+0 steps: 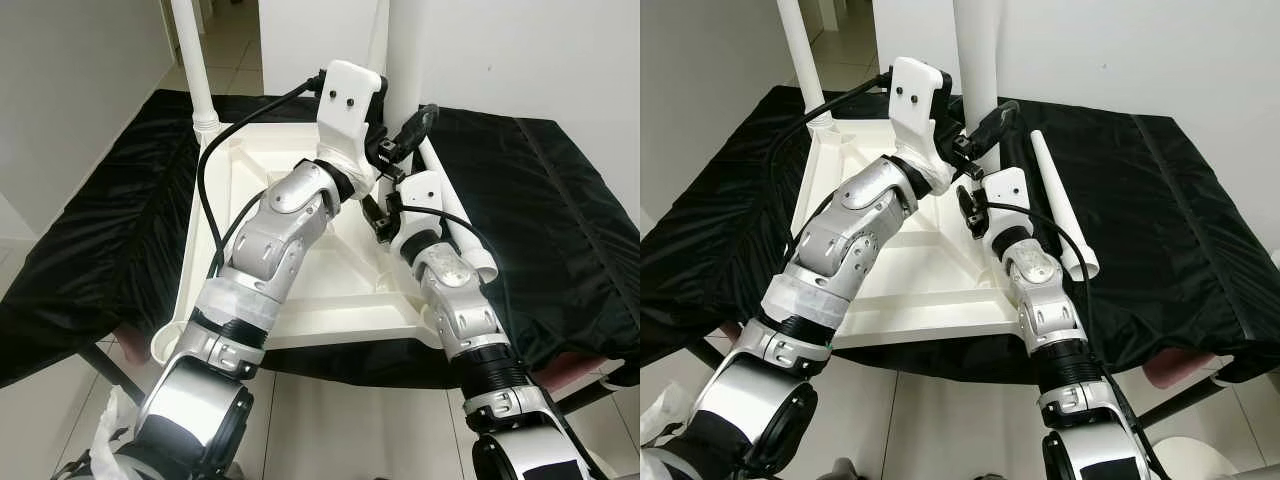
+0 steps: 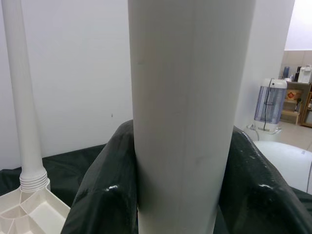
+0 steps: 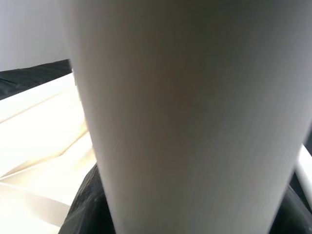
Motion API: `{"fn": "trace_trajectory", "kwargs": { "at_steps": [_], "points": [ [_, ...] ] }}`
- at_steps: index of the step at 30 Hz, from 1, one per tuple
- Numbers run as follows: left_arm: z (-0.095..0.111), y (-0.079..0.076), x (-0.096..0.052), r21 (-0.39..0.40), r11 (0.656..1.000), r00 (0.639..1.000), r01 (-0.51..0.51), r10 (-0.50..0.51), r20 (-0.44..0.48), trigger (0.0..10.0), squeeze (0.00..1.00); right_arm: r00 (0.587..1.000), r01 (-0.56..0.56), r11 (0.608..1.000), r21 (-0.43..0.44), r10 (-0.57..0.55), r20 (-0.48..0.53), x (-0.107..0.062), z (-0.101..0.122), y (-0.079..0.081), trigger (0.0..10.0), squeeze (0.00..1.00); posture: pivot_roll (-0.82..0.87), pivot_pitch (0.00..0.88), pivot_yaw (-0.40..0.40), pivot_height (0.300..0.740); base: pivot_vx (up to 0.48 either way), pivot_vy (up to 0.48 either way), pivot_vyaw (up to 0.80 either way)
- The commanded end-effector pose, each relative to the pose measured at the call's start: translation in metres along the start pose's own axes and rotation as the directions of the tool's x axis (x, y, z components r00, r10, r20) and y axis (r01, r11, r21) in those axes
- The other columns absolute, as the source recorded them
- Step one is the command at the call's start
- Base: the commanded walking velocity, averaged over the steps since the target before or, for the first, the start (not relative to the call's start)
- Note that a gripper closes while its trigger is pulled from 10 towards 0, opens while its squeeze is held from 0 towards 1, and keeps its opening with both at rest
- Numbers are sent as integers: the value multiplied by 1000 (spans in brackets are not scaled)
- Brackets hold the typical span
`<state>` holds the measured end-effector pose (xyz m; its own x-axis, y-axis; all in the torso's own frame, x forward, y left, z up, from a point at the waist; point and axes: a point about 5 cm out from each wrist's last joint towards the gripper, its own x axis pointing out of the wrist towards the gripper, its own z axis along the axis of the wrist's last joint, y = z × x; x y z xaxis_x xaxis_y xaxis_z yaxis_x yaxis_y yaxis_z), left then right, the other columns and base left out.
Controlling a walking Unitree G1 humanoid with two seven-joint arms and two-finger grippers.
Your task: Building children table
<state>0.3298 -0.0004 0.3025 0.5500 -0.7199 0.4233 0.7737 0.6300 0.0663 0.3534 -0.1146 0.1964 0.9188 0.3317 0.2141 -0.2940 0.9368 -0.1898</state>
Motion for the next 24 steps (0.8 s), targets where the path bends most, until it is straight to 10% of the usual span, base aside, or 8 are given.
{"fn": "trace_trajectory", "kwargs": {
  "at_steps": [1, 4, 5, 6, 14, 15, 24],
  "points": [
    [9, -9, 3, 12, 996, 996, 88, -88, 32, 10000, 0, 999, 19, 1000, 20, -19, -33, -4, -8, -2, 0, 0, 5, 33, 1, 740, 0, 0, 0],
    [9, -9, 3, 15, 996, 996, 88, -88, 32, 10000, 0, 999, 25, 1000, 19, -24, -35, -4, -8, -2, 0, 0, 5, 33, 1, 740, 0, 0, 0],
    [9, -10, 3, -12, 994, 994, 105, -104, 39, 10000, 0, 999, 34, 999, 35, -33, -31, -5, -7, -2, 10000, 0, 4, 33, 2, 740, 0, 0, 0],
    [8, -10, 3, -70, 991, 993, 115, -112, 47, 10000, 1000, 999, 42, 998, 50, -41, -24, -5, -6, -2, 10000, 0, 4, 33, 2, 740, 0, 0, 0],
    [8, -14, 0, -48, 989, 990, 139, -137, 37, 10000, 1000, 992, 122, 969, 213, -122, -14, -7, -7, -4, 10000, 0, 3, 34, 3, 740, 0, 0, 0],
    [8, -15, 0, -33, 989, 989, 143, -142, 32, 10000, 102, 991, 132, 965, 228, -132, -12, -8, -7, -3, 10000, 0, -1, 36, 3, 740, 0, 0, 0],
    [8, -9, -5, -140, 985, 995, 98, -92, 50, 10000, 0, 984, 178, 948, 264, -180, -15, -15, -8, -6, 10000, 0, -12, 32, 4, 740, 0, 0, 0]
  ]
}}
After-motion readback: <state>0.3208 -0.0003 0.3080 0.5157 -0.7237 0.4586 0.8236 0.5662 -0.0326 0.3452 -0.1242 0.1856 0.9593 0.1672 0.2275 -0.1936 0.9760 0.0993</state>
